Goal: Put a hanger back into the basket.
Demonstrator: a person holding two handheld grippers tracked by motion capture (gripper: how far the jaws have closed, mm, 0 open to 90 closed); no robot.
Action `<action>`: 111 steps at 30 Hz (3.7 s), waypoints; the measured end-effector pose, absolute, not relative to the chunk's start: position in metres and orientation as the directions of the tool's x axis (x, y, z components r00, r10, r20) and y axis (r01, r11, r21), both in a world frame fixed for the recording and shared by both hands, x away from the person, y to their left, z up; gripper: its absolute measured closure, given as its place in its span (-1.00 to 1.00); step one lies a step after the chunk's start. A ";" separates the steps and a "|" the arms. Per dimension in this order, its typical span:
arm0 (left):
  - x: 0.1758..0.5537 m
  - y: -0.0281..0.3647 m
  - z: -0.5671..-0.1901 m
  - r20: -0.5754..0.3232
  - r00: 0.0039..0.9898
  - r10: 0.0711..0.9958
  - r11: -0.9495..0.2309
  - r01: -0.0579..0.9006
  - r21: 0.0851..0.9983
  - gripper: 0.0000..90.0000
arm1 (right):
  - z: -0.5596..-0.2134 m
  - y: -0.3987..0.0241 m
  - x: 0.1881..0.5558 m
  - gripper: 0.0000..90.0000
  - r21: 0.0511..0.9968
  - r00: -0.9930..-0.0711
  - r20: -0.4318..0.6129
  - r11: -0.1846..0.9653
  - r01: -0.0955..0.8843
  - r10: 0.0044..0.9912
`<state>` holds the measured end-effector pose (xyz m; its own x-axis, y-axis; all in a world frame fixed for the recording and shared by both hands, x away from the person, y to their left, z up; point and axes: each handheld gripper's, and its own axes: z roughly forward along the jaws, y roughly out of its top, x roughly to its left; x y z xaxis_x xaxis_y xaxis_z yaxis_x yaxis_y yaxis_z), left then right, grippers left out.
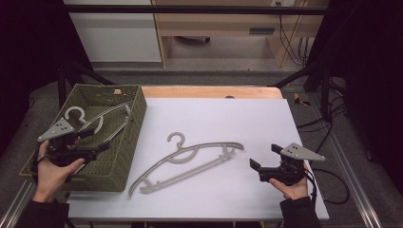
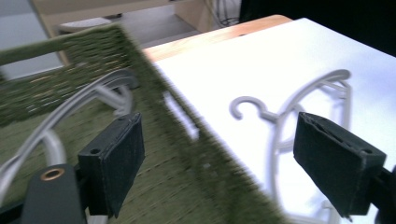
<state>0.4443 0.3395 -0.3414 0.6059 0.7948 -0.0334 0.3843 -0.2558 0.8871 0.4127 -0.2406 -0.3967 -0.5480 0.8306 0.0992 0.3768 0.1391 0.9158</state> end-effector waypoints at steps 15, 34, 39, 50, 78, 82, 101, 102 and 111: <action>0.445 0.260 -0.356 -0.015 0.721 0.692 -0.369 0.372 0.852 -0.78 | -0.396 -0.241 0.413 -0.94 0.918 -0.554 0.098 0.140 0.371 0.826; 0.470 0.202 -0.391 0.034 0.763 0.645 -0.569 0.451 0.688 -0.57 | -0.394 -0.242 0.411 -0.94 0.920 -0.560 0.104 0.134 0.368 0.822; 0.477 0.197 -0.403 0.032 0.753 0.658 -0.592 0.490 0.640 -0.43 | -0.394 -0.241 0.411 -0.94 0.919 -0.562 0.103 0.137 0.369 0.821; 0.482 0.186 -0.428 0.039 0.725 0.687 -0.616 0.554 0.559 -0.11 | -0.394 -0.240 0.411 -0.94 0.918 -0.568 0.105 0.141 0.371 0.816; 0.486 0.181 -0.452 0.068 0.694 0.717 -0.647 0.625 0.437 0.77 | -0.396 -0.237 0.411 -0.94 0.912 -0.569 0.098 0.155 0.379 0.816; 0.483 0.180 -0.451 0.043 0.706 0.707 -0.651 0.626 0.429 0.79 | -0.396 -0.237 0.411 -0.94 0.913 -0.570 0.096 0.155 0.376 0.816; 0.481 0.181 -0.451 0.022 0.712 0.702 -0.656 0.634 0.410 0.80 | -0.396 -0.237 0.411 -0.94 0.909 -0.572 0.095 0.162 0.383 0.814; 0.481 0.181 -0.451 0.025 0.710 0.704 -0.654 0.634 0.413 0.81 | -0.396 -0.236 0.411 -0.94 0.909 -0.570 0.098 0.159 0.384 0.816; 0.477 0.180 -0.450 0.032 0.710 0.704 -0.652 0.627 0.426 0.83 | -0.397 -0.237 0.412 -0.94 0.909 -0.572 0.100 0.159 0.386 0.814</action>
<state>0.4774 0.1800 -0.4503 0.7095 0.7039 0.0324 0.6273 -0.6519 0.4260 0.4120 -0.2365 -0.3970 -0.5715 0.8144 0.1003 0.3856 0.1587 0.9089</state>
